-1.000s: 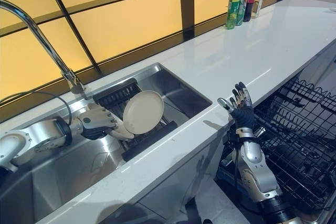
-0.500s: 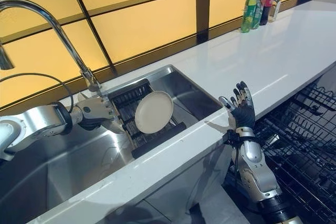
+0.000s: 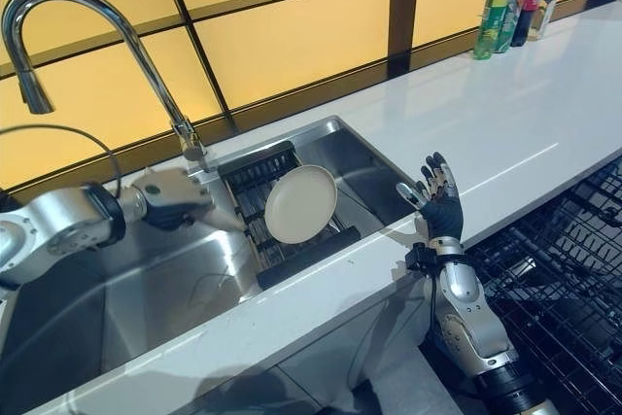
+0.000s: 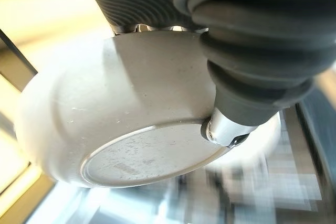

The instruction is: Pick up plates and place into dishwasher.

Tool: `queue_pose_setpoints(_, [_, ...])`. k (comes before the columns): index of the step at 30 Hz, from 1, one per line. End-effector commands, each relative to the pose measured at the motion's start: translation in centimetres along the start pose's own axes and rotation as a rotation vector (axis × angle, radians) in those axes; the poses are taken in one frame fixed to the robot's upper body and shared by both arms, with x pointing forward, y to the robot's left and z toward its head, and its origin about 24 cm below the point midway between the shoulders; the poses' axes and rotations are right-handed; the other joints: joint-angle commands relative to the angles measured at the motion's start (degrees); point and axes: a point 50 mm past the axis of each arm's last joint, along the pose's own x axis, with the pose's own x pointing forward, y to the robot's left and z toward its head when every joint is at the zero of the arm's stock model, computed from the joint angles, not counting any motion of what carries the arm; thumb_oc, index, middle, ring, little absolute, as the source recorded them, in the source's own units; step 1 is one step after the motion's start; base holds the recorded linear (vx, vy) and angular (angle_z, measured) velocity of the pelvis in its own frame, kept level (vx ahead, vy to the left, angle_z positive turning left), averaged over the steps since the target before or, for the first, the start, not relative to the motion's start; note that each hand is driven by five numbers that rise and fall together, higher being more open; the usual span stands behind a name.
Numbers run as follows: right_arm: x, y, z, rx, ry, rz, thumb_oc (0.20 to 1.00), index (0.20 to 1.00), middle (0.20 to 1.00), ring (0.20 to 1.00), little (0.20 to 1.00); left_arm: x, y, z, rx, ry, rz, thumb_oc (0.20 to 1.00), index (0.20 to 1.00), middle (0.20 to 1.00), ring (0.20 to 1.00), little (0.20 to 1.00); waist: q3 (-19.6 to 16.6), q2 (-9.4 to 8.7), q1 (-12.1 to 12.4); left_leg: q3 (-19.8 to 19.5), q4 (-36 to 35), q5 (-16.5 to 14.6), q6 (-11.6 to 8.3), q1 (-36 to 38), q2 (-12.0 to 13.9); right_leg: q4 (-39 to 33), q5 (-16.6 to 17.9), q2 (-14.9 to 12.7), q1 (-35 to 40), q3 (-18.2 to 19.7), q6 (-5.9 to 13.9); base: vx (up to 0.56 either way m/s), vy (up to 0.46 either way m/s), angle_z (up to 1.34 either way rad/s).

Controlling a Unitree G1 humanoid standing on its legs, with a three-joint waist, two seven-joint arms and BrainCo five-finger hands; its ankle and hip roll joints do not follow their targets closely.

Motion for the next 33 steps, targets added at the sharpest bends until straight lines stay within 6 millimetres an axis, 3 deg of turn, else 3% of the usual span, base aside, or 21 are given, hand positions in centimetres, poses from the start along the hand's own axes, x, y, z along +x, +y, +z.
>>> queue_pose_setpoints(1, [1.1,1.2,4.6,-0.074,-0.239,0.195,1.0,1.0,1.0,1.0,1.0,-2.4,3.2,-2.9,0.001,0.088,0.332,0.2,0.2,0.2,0.2,0.2,-3.3,-3.26,1.9,-0.4,0.3,-3.4,-0.01,-0.7,-0.9,0.2,-1.1,-3.3,-1.1,-4.3,4.13,-0.03,0.011,0.05])
queue_pose_setpoints(5, [1.4,1.8,5.7,-0.148,-0.281,0.301,1.0,1.0,1.0,1.0,1.0,-3.7,3.2,-2.2,-0.087,0.079,0.468,0.2,0.2,0.2,0.2,0.2,-4.4,-4.27,2.5,-0.9,0.3,-3.4,-0.12,-1.0,-0.7,0.2,-1.4,-2.8,-1.1,-4.4,3.71,-0.02,0.005,0.0])
queue_pose_setpoints(14, [1.9,4.2,8.0,-0.355,-0.37,0.52,1.0,1.0,1.0,1.0,1.0,-2.8,4.0,-0.5,-0.316,-0.006,0.537,0.2,0.2,0.2,0.2,0.2,-5.3,-5.6,2.9,-1.1,0.3,-3.4,-0.2,-0.7,-0.4,0.2,-1.7,-1.9,-0.7,-4.3,3.08,-0.02,0.005,0.01])
queue_pose_setpoints(22, [2.1,9.5,11.5,-0.534,-0.568,0.739,1.0,1.0,1.0,1.0,1.0,-0.4,5.3,1.3,-0.641,-0.184,0.501,0.2,0.2,0.2,0.2,0.2,-5.3,-6.13,3.5,-1.5,0.3,-3.3,-0.22,-0.4,-0.6,0.2,-1.8,-1.4,-0.1,-4.1,2.64,-0.02,-0.002,0.0])
queue_pose_setpoints(26, [1.7,10.9,12.9,-0.542,-0.648,0.79,1.0,1.0,1.0,1.0,1.0,0.4,5.9,3.2,-0.793,-0.361,0.466,0.2,0.2,0.2,0.2,0.2,-5.5,-6.36,3.7,-1.6,0.3,-3.3,-0.15,-0.3,-0.7,0.2,-1.8,-1.2,0.1,-4.2,2.56,0.0,0.0,0.0])
queue_pose_setpoints(33, [1.2,11.6,13.1,-0.512,-0.642,0.853,1.0,1.0,1.0,1.0,1.0,0.8,6.6,4.6,-0.861,-0.47,0.478,0.2,0.2,0.2,0.2,0.2,-6.0,-6.47,3.5,-1.6,0.3,-3.5,0.05,-0.3,-0.9,0.2,-2.0,-1.3,0.2,-3.9,2.58,0.0,0.0,0.0])
